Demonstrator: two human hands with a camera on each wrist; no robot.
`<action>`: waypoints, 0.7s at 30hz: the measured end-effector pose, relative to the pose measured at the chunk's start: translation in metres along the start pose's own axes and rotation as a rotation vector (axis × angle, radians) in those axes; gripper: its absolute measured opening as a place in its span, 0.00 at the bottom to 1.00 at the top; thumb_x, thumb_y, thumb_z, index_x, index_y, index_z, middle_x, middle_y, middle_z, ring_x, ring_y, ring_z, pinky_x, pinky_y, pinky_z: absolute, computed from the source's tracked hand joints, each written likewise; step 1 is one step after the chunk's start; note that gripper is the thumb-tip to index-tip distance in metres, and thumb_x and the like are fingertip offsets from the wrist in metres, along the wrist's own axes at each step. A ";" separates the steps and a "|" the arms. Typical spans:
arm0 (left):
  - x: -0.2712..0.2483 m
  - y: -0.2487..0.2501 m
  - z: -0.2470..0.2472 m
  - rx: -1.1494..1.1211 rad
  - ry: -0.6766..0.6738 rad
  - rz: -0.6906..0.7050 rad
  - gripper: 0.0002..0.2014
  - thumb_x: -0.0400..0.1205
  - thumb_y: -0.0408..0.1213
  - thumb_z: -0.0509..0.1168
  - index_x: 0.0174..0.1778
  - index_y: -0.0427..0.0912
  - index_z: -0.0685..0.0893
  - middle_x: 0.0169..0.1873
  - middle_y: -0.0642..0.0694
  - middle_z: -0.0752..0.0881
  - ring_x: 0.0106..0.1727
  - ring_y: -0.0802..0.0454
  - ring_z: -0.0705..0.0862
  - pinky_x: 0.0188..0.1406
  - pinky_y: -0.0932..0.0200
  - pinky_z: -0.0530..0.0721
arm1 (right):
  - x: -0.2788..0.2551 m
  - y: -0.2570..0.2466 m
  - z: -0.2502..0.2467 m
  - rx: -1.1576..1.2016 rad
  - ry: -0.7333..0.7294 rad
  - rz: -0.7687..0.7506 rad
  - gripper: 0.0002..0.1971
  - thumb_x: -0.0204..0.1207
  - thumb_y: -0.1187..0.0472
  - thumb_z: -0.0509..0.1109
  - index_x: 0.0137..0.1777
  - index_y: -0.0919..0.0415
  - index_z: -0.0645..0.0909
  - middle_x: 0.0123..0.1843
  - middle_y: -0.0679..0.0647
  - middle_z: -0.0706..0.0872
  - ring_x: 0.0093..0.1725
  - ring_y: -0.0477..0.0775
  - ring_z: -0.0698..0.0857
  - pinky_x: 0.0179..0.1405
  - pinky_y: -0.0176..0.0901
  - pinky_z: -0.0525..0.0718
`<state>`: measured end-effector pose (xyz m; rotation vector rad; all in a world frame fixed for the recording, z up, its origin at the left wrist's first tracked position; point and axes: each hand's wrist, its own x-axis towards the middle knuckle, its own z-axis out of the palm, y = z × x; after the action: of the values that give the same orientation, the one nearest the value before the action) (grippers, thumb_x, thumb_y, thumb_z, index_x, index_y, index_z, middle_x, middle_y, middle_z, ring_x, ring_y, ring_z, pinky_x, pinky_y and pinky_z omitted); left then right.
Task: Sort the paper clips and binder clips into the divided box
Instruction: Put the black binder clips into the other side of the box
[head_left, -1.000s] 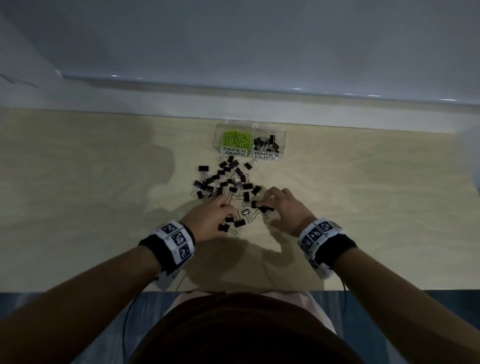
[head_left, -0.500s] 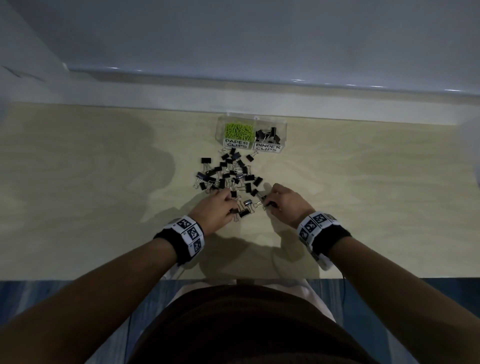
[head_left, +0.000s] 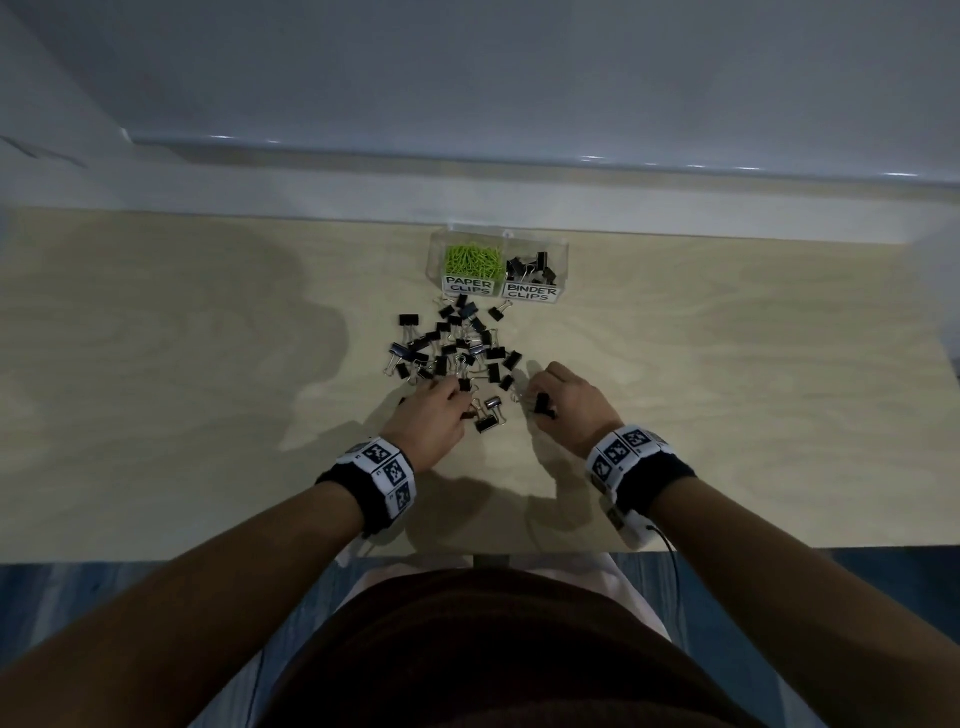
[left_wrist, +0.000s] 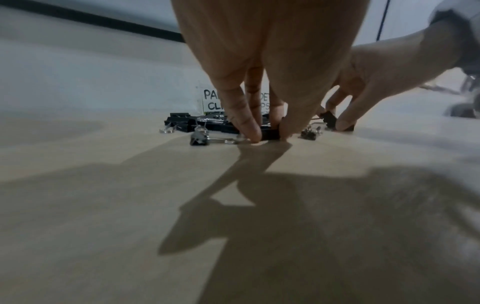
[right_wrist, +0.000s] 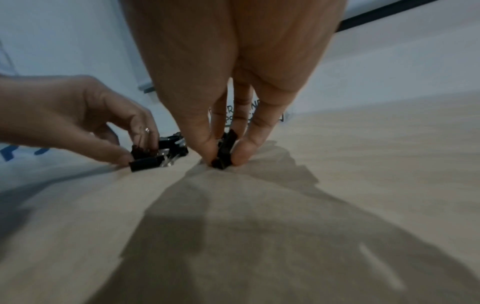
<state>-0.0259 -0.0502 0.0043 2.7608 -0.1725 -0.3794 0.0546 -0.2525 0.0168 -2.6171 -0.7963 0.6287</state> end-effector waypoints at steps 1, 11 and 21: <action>0.000 0.002 0.000 -0.065 0.012 -0.048 0.11 0.79 0.34 0.63 0.56 0.36 0.82 0.56 0.39 0.78 0.55 0.38 0.77 0.49 0.48 0.81 | 0.001 0.000 0.000 0.026 -0.003 0.027 0.11 0.68 0.64 0.70 0.51 0.60 0.79 0.50 0.57 0.78 0.43 0.62 0.81 0.43 0.50 0.81; 0.011 0.003 -0.006 -0.335 0.031 -0.225 0.03 0.74 0.32 0.68 0.42 0.40 0.82 0.44 0.43 0.83 0.42 0.49 0.80 0.40 0.59 0.79 | 0.006 -0.001 0.000 0.263 0.003 0.233 0.06 0.63 0.67 0.74 0.38 0.55 0.85 0.39 0.53 0.87 0.40 0.54 0.83 0.41 0.40 0.81; 0.111 0.026 -0.092 -0.605 0.281 -0.100 0.03 0.75 0.29 0.69 0.42 0.38 0.82 0.38 0.46 0.87 0.36 0.54 0.84 0.39 0.65 0.84 | -0.004 -0.002 0.011 0.247 0.099 0.070 0.06 0.64 0.68 0.71 0.39 0.60 0.85 0.40 0.57 0.82 0.36 0.60 0.81 0.37 0.46 0.82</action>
<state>0.1046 -0.0630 0.0698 2.1924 0.1335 -0.0463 0.0454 -0.2513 0.0093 -2.4367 -0.5601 0.5713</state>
